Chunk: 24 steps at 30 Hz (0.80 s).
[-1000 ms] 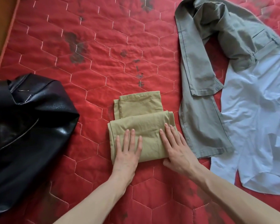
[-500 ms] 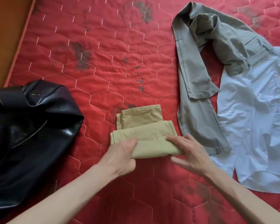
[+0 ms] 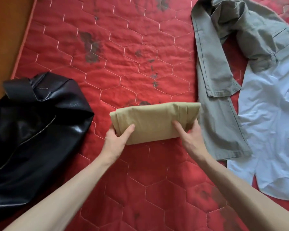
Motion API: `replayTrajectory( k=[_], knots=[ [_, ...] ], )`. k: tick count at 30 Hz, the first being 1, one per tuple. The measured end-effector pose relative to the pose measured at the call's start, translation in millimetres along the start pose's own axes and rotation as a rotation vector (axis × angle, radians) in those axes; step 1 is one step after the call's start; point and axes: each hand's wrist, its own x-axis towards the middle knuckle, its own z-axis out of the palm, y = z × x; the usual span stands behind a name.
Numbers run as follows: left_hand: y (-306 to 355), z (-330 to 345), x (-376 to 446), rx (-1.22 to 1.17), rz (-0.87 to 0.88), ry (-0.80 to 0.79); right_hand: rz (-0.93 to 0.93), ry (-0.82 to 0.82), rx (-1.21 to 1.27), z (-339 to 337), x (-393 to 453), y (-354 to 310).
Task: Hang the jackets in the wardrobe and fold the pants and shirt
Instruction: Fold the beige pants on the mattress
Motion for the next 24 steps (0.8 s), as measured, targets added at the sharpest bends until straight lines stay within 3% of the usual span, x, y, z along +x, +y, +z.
replayTrajectory(
  k=[4,10,14,19,22,24],
  knots=[
    [-12.3,13.3,17.0,0.133,-0.101,-0.027,0.082,-0.079,-0.049,5.3,27.9,12.0],
    [-9.5,16.7,38.4,0.388,-0.144,0.007,0.193,-0.148,-0.529,8.1,57.6,8.1],
    [1.0,15.6,52.3,0.488,-0.239,0.024,0.341,-0.214,-0.58,8.1,70.9,-8.7],
    [2.2,7.1,61.7,0.209,-0.443,-0.048,0.422,-0.302,-0.707,-1.9,82.7,-3.1],
    [-2.3,7.3,58.9,0.109,-0.525,-0.047,0.53,-0.316,-0.477,-3.9,77.5,7.8],
    [-7.6,9.3,56.8,0.061,-0.532,-0.022,0.505,-0.271,-0.41,-3.6,71.7,14.6]
  ],
)
